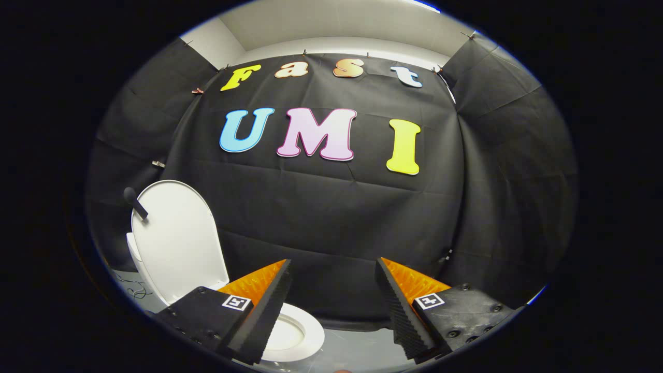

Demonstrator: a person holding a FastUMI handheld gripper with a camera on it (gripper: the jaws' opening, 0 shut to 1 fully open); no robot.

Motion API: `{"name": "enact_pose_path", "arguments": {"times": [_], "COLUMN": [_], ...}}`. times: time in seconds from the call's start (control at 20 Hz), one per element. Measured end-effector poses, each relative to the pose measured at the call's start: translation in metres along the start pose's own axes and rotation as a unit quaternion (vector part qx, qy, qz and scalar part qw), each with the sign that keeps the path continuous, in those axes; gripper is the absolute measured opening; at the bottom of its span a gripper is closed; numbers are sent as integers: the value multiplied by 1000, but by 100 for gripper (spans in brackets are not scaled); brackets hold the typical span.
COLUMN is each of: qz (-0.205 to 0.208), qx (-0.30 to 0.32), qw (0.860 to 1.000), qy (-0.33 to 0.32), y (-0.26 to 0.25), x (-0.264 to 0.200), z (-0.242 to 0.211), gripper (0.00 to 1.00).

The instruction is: Open the toilet lid.

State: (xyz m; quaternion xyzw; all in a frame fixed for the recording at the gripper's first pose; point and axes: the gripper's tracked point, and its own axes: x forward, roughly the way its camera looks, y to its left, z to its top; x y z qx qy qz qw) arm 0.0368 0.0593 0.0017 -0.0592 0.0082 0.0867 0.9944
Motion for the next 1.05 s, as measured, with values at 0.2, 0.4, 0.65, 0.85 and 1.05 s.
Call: {"name": "enact_pose_path", "arguments": {"times": [0.2, 0.4, 0.65, 0.85, 1.05], "qz": [-4, -6, -4, -1, -2], "qx": [0, -1, -4, -5, 1], "qw": [1000, 1000, 1000, 1000, 1000], "qy": [6, 4, 2, 2, 8], "y": [-2, -5, -2, -1, -3], "x": [1, 3, 4, 4, 6], "z": [-3, -5, -5, -5, -9], "gripper": [99, 99, 99, 99, 99]}}
